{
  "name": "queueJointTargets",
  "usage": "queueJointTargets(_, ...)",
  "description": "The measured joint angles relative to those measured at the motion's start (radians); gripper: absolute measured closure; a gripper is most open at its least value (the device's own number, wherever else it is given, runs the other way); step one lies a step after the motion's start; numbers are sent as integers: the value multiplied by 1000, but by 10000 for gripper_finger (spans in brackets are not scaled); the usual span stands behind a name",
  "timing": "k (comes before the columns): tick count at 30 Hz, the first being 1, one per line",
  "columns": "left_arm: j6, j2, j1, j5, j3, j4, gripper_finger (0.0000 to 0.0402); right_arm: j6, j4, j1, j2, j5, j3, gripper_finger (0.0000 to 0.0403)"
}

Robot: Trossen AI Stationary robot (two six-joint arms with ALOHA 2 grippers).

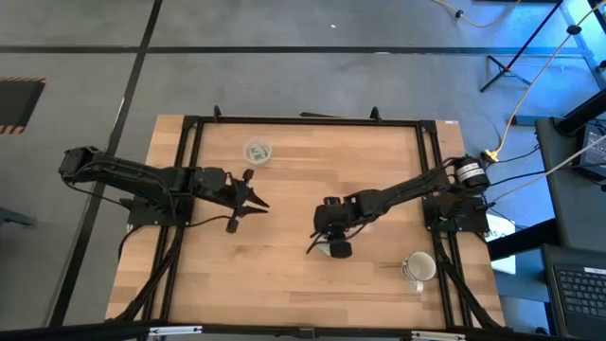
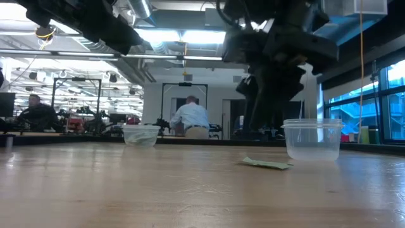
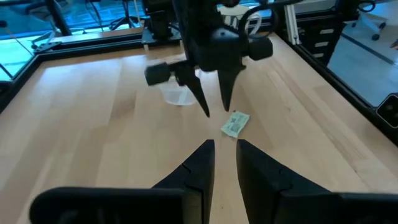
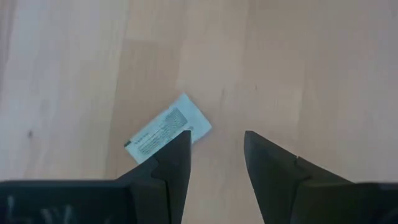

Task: Pick and place Stevia / Truvia into bins
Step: Put the stevia packet into the top transparent container

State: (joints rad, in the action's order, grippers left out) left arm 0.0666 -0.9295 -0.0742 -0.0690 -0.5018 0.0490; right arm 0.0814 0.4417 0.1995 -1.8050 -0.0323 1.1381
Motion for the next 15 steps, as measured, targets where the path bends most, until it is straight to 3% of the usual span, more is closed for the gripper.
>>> queueJointTargets(5, 0, 0, 0, -1, 0, 0, 341, -12, -51, -15, -52, -76, 0, 251)
queueJointTargets(15, 0, 0, 0, -1, 0, -1, 341, -34, -64, -27, -113, -94, 0, 251)
